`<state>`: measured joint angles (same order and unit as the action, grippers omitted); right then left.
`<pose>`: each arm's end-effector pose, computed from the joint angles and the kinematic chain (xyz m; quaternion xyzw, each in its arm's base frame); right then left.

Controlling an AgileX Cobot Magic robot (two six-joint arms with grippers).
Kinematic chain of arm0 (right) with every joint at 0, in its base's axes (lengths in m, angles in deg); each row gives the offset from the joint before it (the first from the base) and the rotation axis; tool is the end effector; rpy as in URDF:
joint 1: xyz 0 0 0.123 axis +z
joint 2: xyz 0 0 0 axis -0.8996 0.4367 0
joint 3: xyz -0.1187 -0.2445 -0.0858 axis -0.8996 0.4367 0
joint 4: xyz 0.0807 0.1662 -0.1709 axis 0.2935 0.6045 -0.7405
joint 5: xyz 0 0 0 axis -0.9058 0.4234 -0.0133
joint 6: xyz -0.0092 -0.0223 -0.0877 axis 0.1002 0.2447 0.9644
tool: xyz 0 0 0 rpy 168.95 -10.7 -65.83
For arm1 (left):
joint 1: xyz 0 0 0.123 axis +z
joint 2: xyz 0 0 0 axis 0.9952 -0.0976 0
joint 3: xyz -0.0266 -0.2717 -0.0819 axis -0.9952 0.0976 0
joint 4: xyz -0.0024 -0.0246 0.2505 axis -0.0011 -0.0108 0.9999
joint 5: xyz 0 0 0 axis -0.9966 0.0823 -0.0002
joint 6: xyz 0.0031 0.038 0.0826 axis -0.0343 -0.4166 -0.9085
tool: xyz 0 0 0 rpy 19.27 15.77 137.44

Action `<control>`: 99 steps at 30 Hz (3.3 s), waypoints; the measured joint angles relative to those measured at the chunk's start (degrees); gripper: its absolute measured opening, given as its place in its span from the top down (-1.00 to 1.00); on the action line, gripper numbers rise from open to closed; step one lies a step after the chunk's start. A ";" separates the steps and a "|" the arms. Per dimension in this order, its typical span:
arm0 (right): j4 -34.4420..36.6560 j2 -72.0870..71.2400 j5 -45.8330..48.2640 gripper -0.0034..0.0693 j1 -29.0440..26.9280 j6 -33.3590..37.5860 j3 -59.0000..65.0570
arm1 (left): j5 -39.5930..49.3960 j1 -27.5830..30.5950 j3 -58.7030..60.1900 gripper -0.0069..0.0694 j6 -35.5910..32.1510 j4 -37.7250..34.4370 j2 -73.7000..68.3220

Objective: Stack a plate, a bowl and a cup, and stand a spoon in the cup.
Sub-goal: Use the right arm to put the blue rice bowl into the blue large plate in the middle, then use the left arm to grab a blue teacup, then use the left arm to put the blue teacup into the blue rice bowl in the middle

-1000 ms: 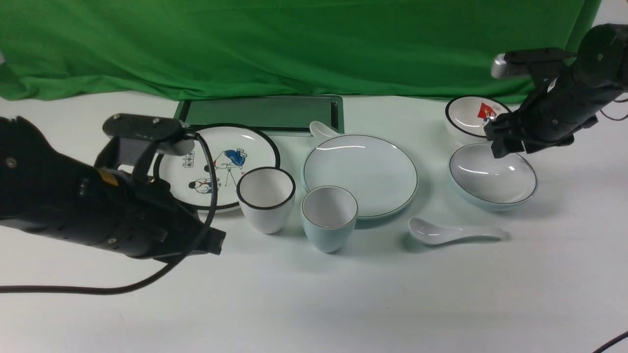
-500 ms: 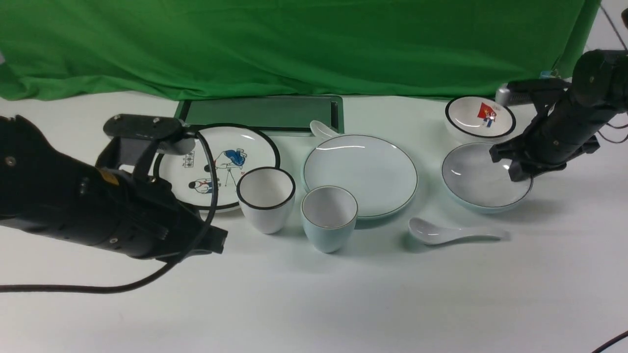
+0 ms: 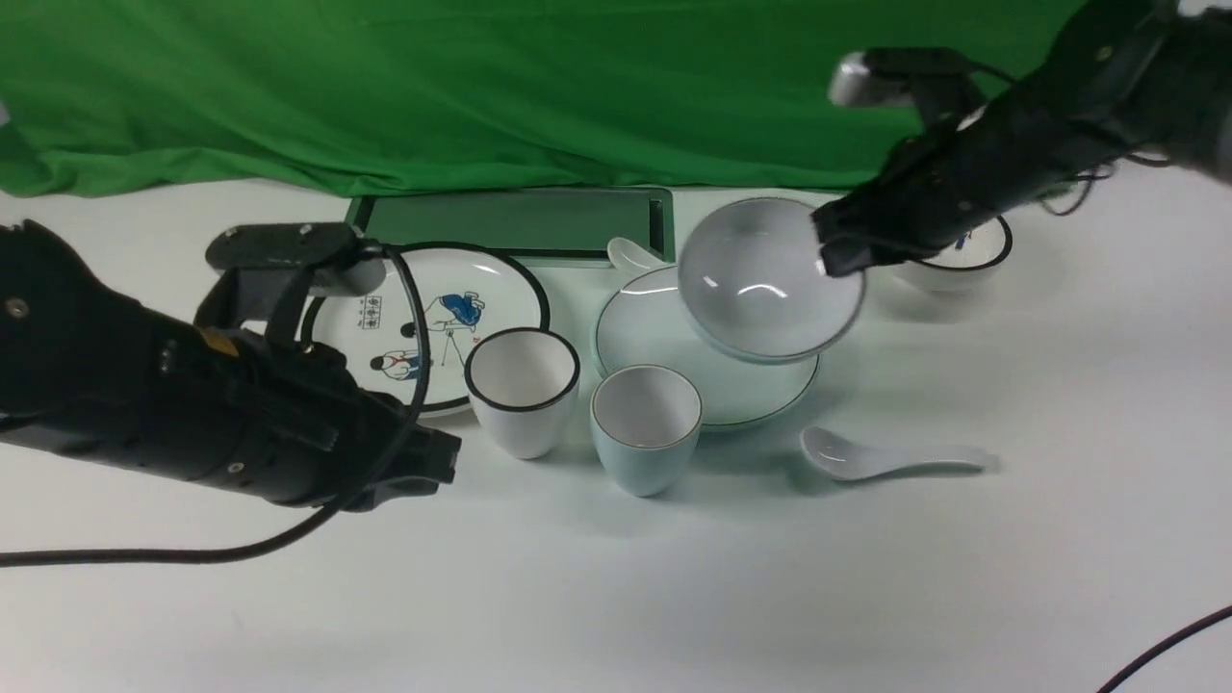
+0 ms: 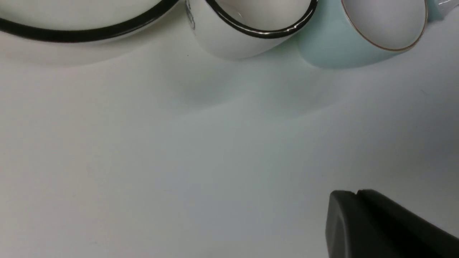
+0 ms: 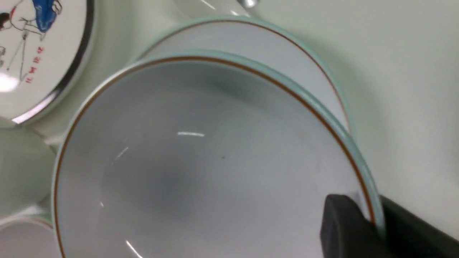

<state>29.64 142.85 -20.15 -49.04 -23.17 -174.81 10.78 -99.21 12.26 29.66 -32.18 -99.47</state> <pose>0.4453 0.1472 0.2419 -0.1859 0.9112 0.1760 0.3226 0.2422 -0.0930 0.2667 0.1181 0.9308 -0.2020 0.2808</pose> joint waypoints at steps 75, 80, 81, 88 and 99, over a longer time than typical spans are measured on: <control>-25.55 -37.24 1.94 -0.25 2.57 -13.37 34.39 | 2.91 -15.47 -60.87 0.82 7.61 28.24 -48.50; -25.55 -35.25 0.80 -0.25 2.57 -13.71 34.39 | 3.11 -15.41 -60.87 0.82 13.06 32.95 -50.35; -25.55 -34.57 0.66 -0.25 2.57 -14.02 34.39 | 3.41 -15.41 -60.87 0.82 13.36 32.95 -50.64; -25.55 -31.67 0.47 -0.25 2.57 -15.62 34.39 | 5.04 -15.41 -60.87 0.63 13.60 31.80 -51.56; -17.69 -25.44 0.03 -0.01 2.57 -12.66 34.39 | 20.77 -15.41 -72.69 -0.19 13.54 33.09 -47.21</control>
<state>11.95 117.41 -20.12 -46.47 -35.83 -140.42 31.54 -114.62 -60.44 43.20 0.91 -146.68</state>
